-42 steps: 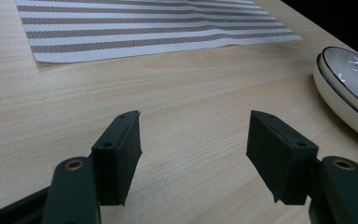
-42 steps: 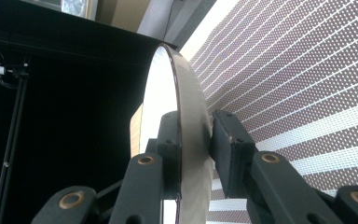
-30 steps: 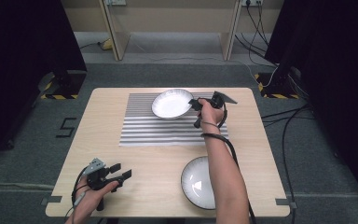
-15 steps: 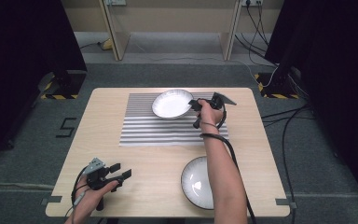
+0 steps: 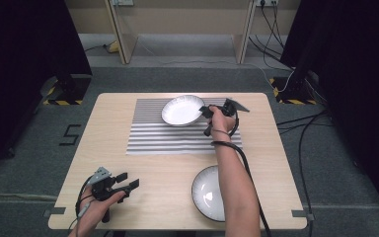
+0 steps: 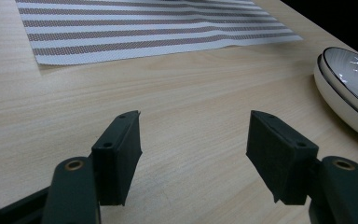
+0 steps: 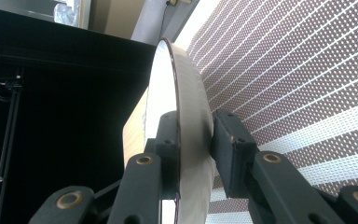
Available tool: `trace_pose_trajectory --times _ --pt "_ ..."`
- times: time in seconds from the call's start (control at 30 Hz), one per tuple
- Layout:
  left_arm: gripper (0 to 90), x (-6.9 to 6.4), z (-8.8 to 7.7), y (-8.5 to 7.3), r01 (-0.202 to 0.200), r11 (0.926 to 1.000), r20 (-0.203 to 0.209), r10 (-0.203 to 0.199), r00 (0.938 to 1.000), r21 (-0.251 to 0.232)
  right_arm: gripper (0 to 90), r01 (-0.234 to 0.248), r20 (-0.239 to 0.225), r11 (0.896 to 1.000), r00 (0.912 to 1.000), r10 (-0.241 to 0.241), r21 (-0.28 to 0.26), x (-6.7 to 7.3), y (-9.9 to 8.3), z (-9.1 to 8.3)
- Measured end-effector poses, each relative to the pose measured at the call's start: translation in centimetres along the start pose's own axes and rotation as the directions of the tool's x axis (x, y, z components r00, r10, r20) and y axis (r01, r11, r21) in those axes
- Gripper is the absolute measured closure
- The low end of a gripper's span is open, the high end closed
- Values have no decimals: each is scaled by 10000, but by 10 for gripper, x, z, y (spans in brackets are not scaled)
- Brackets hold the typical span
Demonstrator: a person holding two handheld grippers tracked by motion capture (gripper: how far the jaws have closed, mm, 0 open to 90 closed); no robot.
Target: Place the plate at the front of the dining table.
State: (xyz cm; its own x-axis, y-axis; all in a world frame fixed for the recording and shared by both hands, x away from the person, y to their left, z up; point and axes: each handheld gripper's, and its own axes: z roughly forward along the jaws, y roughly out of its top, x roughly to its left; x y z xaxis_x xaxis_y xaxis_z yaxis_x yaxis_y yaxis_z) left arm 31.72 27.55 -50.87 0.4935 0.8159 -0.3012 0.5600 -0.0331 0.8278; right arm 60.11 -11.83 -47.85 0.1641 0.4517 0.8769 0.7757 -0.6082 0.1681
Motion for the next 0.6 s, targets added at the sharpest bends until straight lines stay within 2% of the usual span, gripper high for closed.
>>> trace_pose_trajectory --times 0.6 --pt "347 0 -1 0 -10 10000 11 10 10000 -14 709 59 321 10000 9995 -60 33 -6 -3 6"
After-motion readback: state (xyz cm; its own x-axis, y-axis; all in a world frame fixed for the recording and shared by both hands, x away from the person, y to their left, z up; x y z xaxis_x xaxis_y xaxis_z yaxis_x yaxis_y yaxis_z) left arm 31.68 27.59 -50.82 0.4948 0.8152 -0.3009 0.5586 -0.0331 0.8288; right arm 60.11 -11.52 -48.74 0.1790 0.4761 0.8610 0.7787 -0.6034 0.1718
